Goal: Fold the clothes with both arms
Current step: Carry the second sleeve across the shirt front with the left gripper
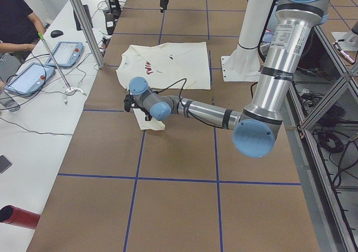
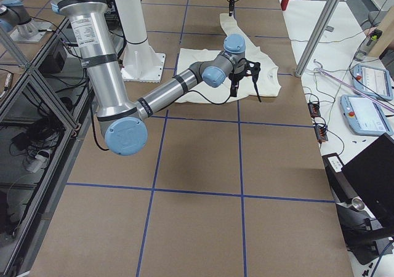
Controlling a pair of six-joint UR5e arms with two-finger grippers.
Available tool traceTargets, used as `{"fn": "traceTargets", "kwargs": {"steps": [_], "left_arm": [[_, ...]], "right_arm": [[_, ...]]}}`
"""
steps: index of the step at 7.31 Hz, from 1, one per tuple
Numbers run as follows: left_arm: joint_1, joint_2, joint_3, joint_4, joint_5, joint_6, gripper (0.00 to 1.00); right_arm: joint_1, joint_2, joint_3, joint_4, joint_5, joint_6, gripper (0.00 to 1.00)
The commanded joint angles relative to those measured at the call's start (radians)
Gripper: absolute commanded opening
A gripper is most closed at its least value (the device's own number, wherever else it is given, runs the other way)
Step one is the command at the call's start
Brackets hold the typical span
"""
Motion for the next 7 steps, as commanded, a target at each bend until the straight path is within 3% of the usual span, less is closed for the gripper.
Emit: {"fn": "traceTargets", "kwargs": {"steps": [1,3,5,6,7], "left_arm": [[0.132,-0.222,-0.112,0.035,-0.036,-0.425,0.0],[0.379,-0.457,-0.067,0.024,0.214,-0.667,0.0],[0.601,-0.671,0.098,0.017,0.489,-0.738,0.0],[0.694,-0.705,0.156,-0.009,0.609,-0.754,0.0],[0.708,-0.749,0.265,-0.093,0.633,-0.754,0.0]], "right_arm": [[0.053,-0.05,-0.004,-0.002,0.002,-0.1,0.99],[0.094,-0.102,-0.001,0.007,0.018,-0.174,0.99],[0.109,-0.114,0.001,0.008,0.023,-0.187,0.99],[0.111,-0.114,-0.004,0.007,0.022,-0.187,0.99],[0.111,-0.114,-0.007,0.008,0.02,-0.187,0.99]]}}
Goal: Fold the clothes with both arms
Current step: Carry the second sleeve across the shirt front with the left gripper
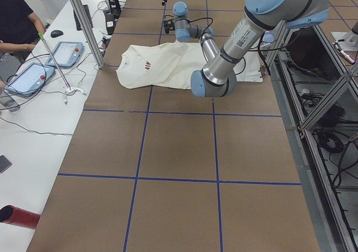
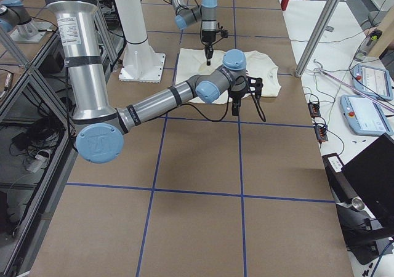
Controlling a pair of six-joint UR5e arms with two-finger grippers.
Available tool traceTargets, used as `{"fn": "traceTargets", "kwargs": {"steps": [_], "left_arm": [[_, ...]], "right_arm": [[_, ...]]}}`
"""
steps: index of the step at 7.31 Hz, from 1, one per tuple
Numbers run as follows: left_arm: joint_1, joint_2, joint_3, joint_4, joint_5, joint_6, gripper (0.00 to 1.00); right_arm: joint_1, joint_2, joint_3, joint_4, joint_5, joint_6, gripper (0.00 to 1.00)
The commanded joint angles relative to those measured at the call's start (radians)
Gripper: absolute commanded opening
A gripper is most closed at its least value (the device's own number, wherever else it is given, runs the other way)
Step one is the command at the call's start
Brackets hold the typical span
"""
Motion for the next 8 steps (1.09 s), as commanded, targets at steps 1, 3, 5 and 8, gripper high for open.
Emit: {"fn": "traceTargets", "kwargs": {"steps": [1,3,5,8], "left_arm": [[0.063,-0.136,0.239,-0.117,0.082,-0.014,0.0],[0.066,-0.163,0.295,-0.148,0.082,-0.011,0.56],[0.063,-0.166,0.292,-0.162,0.083,-0.017,0.65],[-0.02,-0.061,0.118,-0.155,0.03,-0.063,0.66]], "right_arm": [[0.002,-0.004,-0.002,0.002,-0.001,-0.001,0.99],[0.0,-0.001,-0.004,0.002,-0.004,0.0,1.0],[-0.001,-0.003,0.002,0.004,-0.004,0.017,1.0],[-0.114,-0.052,0.078,0.009,-0.015,0.171,1.0]]}}
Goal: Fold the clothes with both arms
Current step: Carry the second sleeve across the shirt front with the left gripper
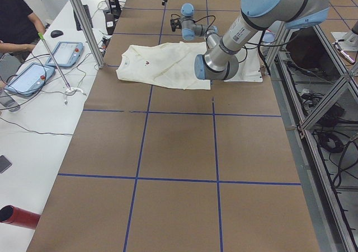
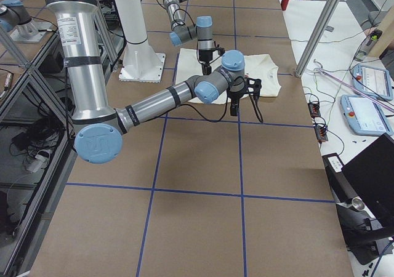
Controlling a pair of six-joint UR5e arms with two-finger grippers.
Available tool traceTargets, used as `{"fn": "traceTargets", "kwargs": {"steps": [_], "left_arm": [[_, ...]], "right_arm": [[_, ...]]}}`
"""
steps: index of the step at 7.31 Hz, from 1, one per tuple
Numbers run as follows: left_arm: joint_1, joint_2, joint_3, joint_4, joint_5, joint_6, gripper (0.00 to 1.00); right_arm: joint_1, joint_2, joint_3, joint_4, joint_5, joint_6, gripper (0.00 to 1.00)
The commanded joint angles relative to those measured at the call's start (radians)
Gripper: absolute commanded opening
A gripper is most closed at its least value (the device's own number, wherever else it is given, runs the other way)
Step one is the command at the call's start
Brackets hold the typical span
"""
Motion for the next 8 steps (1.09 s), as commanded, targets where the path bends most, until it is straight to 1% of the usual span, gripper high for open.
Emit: {"fn": "traceTargets", "kwargs": {"steps": [1,2,3,4,5,6,7,8], "left_arm": [[-0.081,0.204,-0.277,0.037,-0.081,0.009,0.66],[-0.118,0.328,-0.421,0.061,-0.11,0.071,0.66],[-0.145,0.378,-0.468,0.068,-0.112,0.103,0.66],[-0.168,0.396,-0.473,0.068,-0.112,0.105,0.66],[-0.18,0.406,-0.479,0.068,-0.112,0.105,0.66],[-0.183,0.408,-0.484,0.068,-0.11,0.105,0.66],[-0.183,0.408,-0.484,0.068,-0.11,0.104,0.66],[-0.185,0.408,-0.484,0.068,-0.107,0.104,0.66]], "right_arm": [[-0.182,-0.042,0.103,0.002,-0.069,0.206,1.0],[-0.348,-0.038,0.172,-0.001,-0.253,0.394,1.0],[-0.496,-0.035,0.212,-0.001,-0.381,0.546,1.0],[-0.658,-0.035,0.237,-0.002,-0.54,0.689,0.99],[-0.765,-0.042,0.248,-0.008,-0.645,0.785,0.99],[-0.825,-0.058,0.245,-0.014,-0.672,0.875,0.99],[-0.88,-0.094,0.244,-0.015,-0.757,0.958,0.97],[-0.904,-0.101,0.225,-0.015,-0.784,0.991,0.96]]}}
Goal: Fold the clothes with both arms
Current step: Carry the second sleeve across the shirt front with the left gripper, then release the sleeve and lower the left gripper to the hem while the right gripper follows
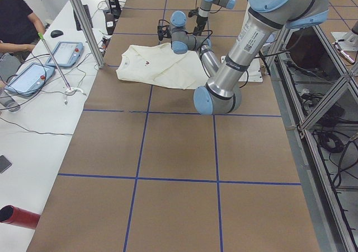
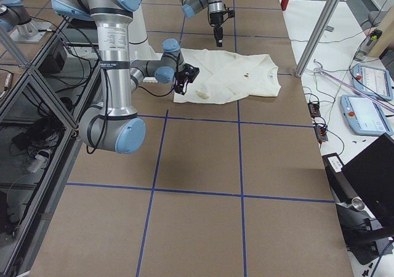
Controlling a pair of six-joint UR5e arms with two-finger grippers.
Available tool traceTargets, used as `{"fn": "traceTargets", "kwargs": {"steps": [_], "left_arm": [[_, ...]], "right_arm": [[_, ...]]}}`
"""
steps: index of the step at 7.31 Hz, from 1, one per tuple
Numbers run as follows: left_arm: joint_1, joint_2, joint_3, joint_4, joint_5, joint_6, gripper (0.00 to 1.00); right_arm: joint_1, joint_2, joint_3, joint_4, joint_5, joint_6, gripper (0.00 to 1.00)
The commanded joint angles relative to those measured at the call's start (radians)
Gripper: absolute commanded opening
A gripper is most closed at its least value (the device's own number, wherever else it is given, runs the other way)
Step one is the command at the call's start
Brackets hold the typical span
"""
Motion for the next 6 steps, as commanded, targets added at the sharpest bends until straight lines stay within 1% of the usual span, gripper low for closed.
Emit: {"fn": "traceTargets", "kwargs": {"steps": [1,3,4,5,6], "left_arm": [[-0.003,0.001,-0.001,0.0,0.004,0.0,0.66],[-0.003,0.001,-0.001,0.0,0.004,-0.002,0.67],[-0.001,0.001,-0.001,0.0,0.004,-0.006,0.67],[-0.001,0.001,-0.001,0.0,0.004,-0.008,0.67],[-0.001,0.003,-0.001,0.0,0.004,-0.008,0.67]], "right_arm": [[-0.068,-0.024,-0.03,-0.001,-0.06,0.075,0.95],[-0.1,-0.076,-0.026,0.005,-0.066,0.118,0.89],[-0.105,-0.076,-0.026,0.005,-0.066,0.126,0.76],[-0.105,-0.075,-0.023,0.005,-0.066,0.126,0.51],[-0.105,-0.075,-0.023,0.005,-0.066,0.126,0.42]]}}
